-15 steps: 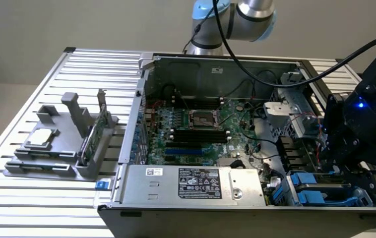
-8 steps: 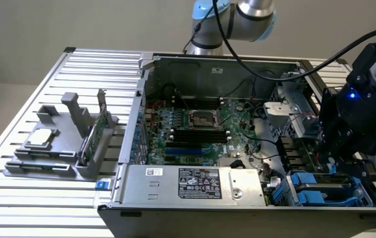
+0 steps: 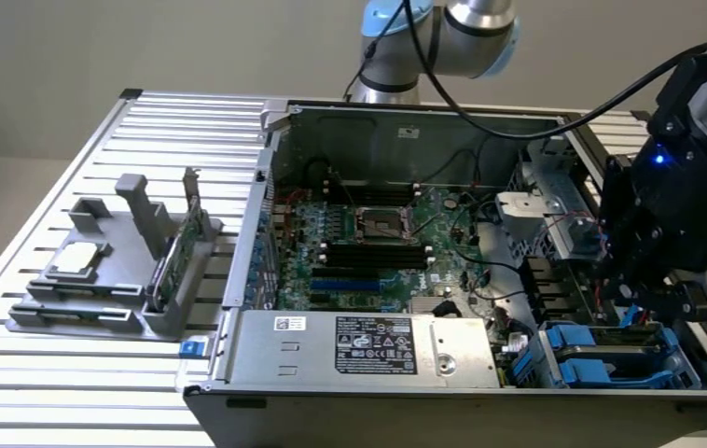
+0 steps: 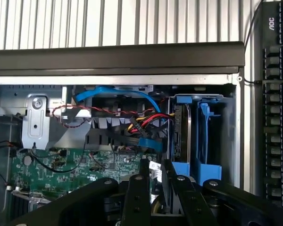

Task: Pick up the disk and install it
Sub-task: 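Insert the second disk wire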

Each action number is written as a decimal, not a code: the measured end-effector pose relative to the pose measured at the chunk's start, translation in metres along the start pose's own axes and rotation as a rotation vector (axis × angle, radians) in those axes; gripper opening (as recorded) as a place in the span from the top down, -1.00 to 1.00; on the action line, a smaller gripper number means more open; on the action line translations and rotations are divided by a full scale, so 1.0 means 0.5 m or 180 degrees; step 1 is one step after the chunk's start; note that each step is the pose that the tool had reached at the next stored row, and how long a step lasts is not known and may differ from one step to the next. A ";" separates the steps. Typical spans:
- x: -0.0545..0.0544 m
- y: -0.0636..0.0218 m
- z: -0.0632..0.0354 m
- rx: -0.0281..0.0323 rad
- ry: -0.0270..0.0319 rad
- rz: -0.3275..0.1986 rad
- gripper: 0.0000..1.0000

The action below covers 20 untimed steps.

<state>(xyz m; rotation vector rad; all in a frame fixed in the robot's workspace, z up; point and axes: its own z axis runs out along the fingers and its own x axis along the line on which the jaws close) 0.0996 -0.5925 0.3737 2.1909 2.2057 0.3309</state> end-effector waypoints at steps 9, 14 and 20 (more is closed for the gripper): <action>0.009 0.019 0.005 0.0002 -0.0089 -0.0015 0.48; 0.014 0.023 0.008 0.0003 -0.0143 -0.0026 0.48; 0.018 0.025 0.013 0.0004 -0.0187 -0.0036 0.48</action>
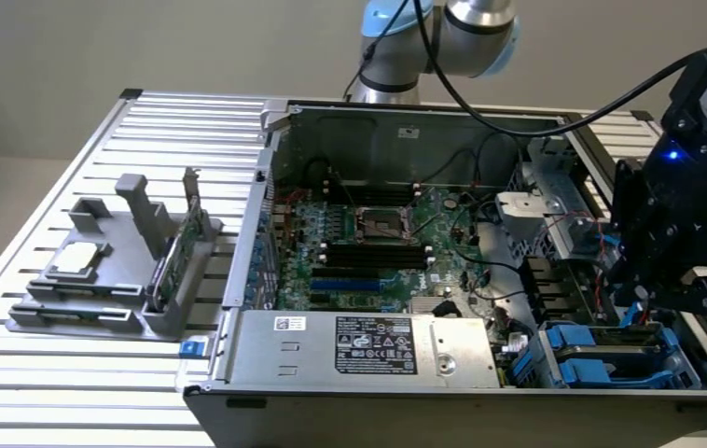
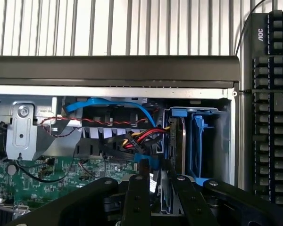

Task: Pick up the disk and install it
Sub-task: 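Insert the second disk wire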

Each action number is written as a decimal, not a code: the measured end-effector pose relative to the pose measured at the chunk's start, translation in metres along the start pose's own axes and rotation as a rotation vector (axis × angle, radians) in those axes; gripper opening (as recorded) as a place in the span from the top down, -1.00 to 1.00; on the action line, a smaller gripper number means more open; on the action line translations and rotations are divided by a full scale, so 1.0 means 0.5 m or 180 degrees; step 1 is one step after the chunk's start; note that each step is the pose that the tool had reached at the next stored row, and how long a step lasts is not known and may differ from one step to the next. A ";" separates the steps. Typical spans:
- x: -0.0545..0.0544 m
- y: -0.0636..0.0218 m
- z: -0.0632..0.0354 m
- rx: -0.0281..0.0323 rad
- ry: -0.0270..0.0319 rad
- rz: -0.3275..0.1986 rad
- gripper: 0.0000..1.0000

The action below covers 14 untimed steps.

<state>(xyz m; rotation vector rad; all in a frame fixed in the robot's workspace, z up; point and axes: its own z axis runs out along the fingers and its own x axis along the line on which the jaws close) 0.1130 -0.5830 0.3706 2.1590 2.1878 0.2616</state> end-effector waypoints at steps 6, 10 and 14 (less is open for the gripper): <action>0.003 0.002 0.006 0.0000 -0.0021 -0.0006 0.48; 0.004 0.003 0.010 0.0001 -0.0030 -0.0008 0.48; 0.003 0.004 0.014 0.0001 -0.0030 -0.0008 0.48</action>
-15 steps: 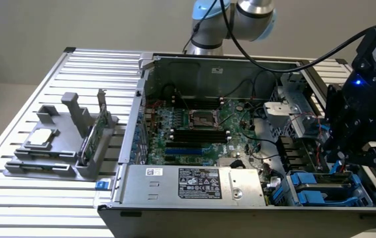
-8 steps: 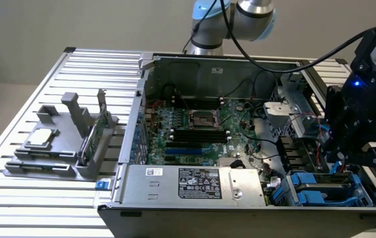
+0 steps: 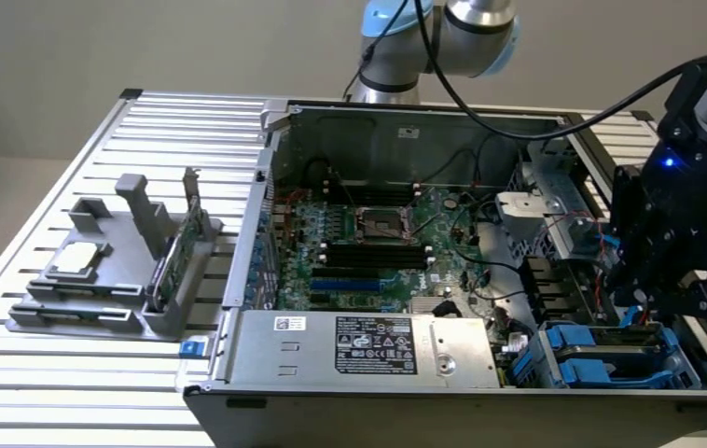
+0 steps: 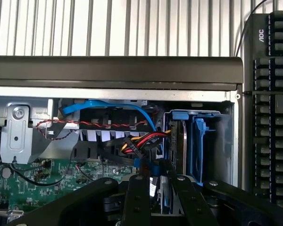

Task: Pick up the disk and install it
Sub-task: 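Insert the second disk wire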

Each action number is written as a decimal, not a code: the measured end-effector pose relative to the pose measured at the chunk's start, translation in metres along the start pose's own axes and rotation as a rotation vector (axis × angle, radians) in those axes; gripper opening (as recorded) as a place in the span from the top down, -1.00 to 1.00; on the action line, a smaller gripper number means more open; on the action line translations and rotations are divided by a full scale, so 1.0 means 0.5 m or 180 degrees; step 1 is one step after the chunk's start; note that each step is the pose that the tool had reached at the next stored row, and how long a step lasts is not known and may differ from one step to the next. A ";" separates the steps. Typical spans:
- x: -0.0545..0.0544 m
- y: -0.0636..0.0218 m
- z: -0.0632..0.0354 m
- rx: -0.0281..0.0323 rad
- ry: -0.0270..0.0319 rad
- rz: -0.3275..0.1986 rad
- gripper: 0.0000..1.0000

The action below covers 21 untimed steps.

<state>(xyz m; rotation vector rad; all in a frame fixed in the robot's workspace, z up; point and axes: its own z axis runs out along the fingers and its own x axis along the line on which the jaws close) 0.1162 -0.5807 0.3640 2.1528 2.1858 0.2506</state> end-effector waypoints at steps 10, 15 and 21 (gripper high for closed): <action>0.003 0.001 0.005 0.0000 -0.0011 -0.0002 0.66; 0.003 0.001 0.008 0.0000 -0.0018 -0.0003 0.66; 0.000 -0.001 0.013 0.0000 -0.0020 -0.0003 0.66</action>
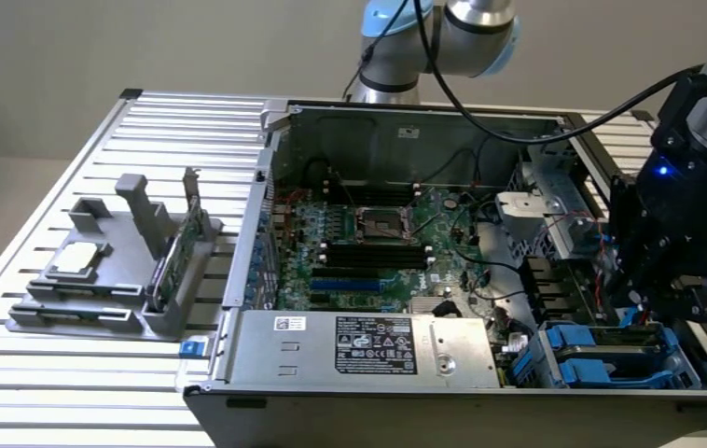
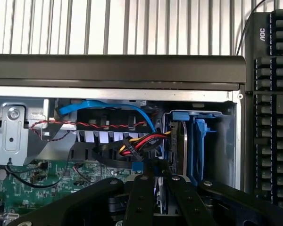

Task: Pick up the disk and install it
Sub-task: 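Insert the second disk wire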

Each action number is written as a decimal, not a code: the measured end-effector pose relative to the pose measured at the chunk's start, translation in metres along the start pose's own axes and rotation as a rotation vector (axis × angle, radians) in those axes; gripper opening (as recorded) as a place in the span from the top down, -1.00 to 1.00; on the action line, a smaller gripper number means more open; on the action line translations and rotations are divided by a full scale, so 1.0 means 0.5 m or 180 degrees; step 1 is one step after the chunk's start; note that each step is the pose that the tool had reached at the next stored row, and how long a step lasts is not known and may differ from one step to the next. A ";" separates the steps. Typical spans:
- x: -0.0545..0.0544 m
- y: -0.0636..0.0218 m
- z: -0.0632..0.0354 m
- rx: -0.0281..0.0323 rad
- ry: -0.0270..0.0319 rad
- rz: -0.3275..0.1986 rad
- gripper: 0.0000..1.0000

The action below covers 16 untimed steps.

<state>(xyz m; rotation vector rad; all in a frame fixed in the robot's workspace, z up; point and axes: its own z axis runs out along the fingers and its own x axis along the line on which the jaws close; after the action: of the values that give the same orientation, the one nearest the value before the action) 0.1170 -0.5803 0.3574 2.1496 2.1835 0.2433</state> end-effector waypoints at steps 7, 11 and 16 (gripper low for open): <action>-0.020 -0.001 0.004 0.0000 0.0001 0.0000 0.66; -0.025 -0.002 0.010 0.0000 0.0003 0.0000 0.66; -0.030 -0.004 0.019 0.0000 0.0006 0.0001 0.66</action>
<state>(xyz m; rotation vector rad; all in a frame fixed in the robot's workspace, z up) 0.1171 -0.5944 0.3470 2.1504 2.1842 0.2455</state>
